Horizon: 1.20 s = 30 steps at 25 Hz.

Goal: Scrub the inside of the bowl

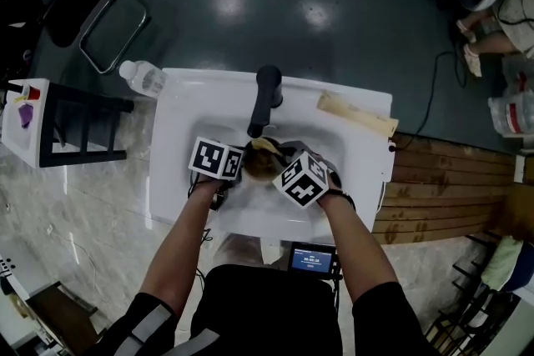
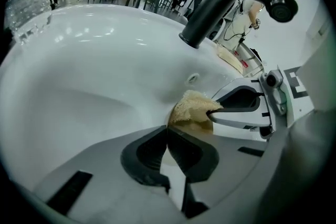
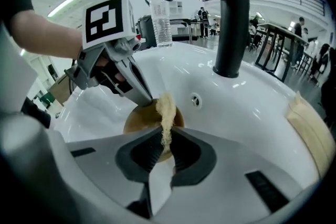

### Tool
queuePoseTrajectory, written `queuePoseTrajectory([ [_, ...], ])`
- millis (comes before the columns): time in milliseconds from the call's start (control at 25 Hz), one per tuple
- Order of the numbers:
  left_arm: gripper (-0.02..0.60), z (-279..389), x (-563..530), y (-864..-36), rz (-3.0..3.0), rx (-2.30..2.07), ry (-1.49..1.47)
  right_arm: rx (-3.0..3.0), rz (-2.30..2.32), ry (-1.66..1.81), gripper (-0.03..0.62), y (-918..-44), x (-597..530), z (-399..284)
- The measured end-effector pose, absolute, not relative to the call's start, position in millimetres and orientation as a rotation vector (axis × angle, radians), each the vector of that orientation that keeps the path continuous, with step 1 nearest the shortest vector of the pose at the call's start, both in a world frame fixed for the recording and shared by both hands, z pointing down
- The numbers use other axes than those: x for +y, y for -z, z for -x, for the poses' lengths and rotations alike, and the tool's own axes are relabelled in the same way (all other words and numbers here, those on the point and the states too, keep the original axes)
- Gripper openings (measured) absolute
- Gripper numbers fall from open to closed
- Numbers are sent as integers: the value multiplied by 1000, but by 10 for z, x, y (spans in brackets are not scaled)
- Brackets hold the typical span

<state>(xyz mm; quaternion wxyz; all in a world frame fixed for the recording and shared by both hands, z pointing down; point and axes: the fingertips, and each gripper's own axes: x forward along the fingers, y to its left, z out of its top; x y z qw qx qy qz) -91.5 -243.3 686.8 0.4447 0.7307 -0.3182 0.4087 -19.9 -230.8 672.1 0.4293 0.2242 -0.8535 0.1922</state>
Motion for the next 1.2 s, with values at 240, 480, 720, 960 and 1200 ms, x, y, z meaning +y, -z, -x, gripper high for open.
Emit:
queuePoseTrajectory([
  [240, 63, 863, -2306, -6862, -1787, -676, -959, -2119, -590, -752, 41, -6628, -2345, 105],
  [480, 77, 908, -2366, -6592, -1882, -725, -907, -2179, -630, -811, 41, -6415, -2328, 3],
  [720, 3, 829, -2309, -6121, -2088, -798, -720, -2272, -675, -816, 41, -6097, -2220, -158],
  [960, 3, 653, -1951, -5579, -2266, -807, -467, -2382, -712, -776, 41, -5719, -2014, -324],
  [1200, 3, 559, -1404, -5131, -2374, -849, -257, -2474, -729, -737, 41, -5326, -1685, -479],
])
